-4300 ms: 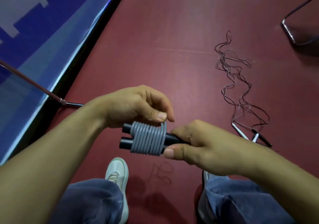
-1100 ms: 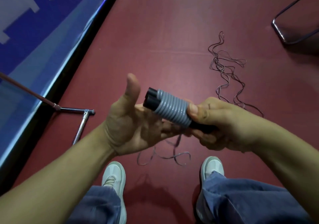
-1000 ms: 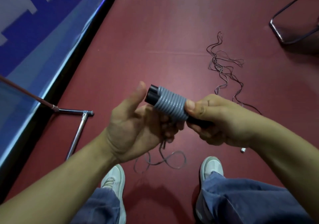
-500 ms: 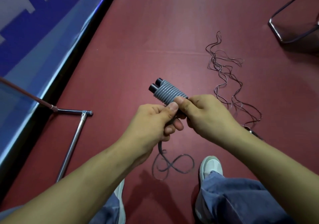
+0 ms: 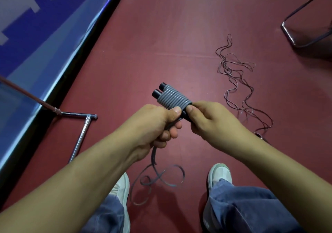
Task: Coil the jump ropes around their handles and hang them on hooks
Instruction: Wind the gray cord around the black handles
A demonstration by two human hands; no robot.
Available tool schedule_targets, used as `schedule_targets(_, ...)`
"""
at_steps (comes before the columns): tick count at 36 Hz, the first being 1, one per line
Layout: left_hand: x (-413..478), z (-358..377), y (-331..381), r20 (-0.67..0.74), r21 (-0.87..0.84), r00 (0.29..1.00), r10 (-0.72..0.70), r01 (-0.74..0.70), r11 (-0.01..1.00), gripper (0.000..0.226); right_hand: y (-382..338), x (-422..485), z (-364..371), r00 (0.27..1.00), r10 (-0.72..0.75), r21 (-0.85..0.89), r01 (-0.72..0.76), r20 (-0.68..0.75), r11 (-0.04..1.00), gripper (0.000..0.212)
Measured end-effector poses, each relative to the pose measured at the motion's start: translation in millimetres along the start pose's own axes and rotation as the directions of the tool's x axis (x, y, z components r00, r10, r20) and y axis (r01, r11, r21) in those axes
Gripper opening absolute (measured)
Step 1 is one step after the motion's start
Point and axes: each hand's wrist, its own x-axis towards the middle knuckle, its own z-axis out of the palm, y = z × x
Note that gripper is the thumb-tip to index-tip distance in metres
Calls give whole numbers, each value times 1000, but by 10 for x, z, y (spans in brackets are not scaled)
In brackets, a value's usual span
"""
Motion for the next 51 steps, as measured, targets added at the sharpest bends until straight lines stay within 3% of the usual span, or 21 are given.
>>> schedule_targets(8,-69,-36,2,12,119,987,158,-158,980,21,44,49,-50,995,99,147,-98,1,984,37)
schedule_targets(15,-110,-34,-16,-23,441,959,283,-245,863,23,16,36,17,996,56,-62,-60,-62,996,36)
schedule_targets(19,-100,-81,37,-58,379,961,270,-229,897,25,0,42,69,996,30,-134,-42,-87,990,34)
schedule_targets(23,-115,-69,150,-37,176,996,79,-72,982,23,-66,-12,128,999,16,-290,-30,-50,957,30)
schedule_targets(26,-92,-62,196,6,-1,999,-49,49,999,55,-124,-50,153,999,-7,-407,-7,-33,914,26)
schedule_targets(28,-66,-57,199,-40,-10,999,-28,27,1000,69,-139,-57,161,997,-57,-443,33,-42,896,23)
schedule_targets(32,-6,-55,163,-132,61,991,-3,11,998,67,-104,-73,189,984,-170,-473,127,-48,872,22)
schedule_targets(35,36,-57,138,-141,88,990,-25,38,995,66,-56,-87,216,973,-228,-471,185,-36,863,48)
schedule_targets(38,53,-66,135,-132,72,991,-33,43,996,56,-19,-116,248,962,-270,-386,234,-41,892,57)
schedule_targets(43,51,-74,89,-110,33,993,-44,48,998,47,11,-163,215,954,-298,-57,299,28,953,57)
schedule_targets(46,30,-85,46,-60,-18,997,-48,47,999,46,-11,-213,119,948,-304,129,291,92,948,68)
schedule_targets(51,-29,-179,-3,79,1,995,-67,67,998,38,11,-239,-114,937,-297,125,277,186,953,68)
